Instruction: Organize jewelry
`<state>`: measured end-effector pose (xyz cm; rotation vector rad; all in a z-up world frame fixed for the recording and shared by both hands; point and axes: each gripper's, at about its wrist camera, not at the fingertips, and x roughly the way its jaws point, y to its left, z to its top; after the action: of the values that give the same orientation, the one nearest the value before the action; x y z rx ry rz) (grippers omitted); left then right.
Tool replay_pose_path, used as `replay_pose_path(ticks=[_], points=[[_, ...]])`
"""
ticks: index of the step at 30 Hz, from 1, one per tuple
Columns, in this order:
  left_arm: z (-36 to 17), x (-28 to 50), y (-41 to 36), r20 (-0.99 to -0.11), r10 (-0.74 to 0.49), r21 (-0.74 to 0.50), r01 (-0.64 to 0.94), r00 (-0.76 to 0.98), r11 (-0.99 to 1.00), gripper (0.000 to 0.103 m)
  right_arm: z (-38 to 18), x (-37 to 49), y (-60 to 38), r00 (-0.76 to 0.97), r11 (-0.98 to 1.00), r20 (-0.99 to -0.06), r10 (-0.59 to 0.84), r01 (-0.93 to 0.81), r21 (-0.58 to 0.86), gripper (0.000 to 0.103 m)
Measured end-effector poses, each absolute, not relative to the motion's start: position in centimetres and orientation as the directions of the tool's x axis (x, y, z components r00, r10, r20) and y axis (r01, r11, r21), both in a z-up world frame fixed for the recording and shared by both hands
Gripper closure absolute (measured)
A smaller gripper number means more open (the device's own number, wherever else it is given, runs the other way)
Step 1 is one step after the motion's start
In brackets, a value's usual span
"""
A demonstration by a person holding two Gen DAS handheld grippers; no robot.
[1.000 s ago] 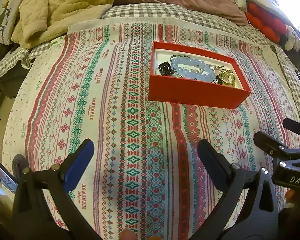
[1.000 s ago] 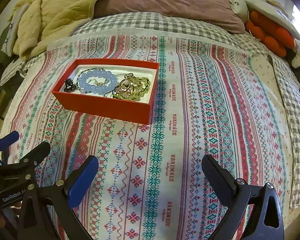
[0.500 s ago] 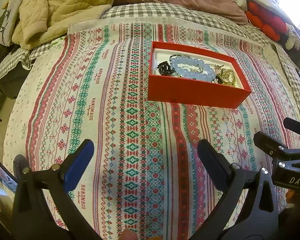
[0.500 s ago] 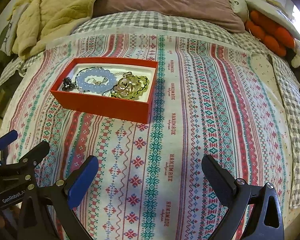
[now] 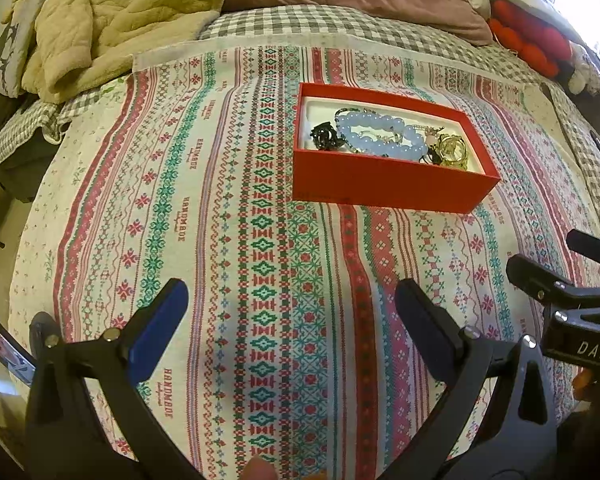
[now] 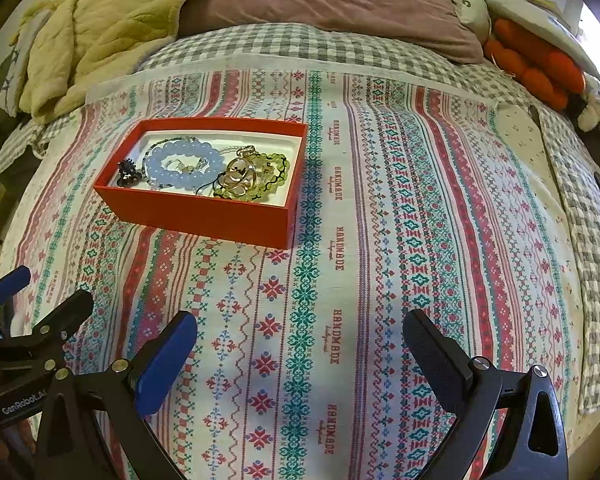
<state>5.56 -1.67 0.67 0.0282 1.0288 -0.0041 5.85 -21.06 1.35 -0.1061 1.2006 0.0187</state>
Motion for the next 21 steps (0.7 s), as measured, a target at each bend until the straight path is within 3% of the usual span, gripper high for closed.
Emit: replay_pose_path(ticks=[21], points=[[0.57, 5.53, -1.89, -0.859, 0.045, 0.047, -0.008, 0.510, 0.999, 0.001, 1.07, 5.81, -21.07, 0.358, 0.994, -0.932, -0.047, -0.072, -0.078, 0.000]])
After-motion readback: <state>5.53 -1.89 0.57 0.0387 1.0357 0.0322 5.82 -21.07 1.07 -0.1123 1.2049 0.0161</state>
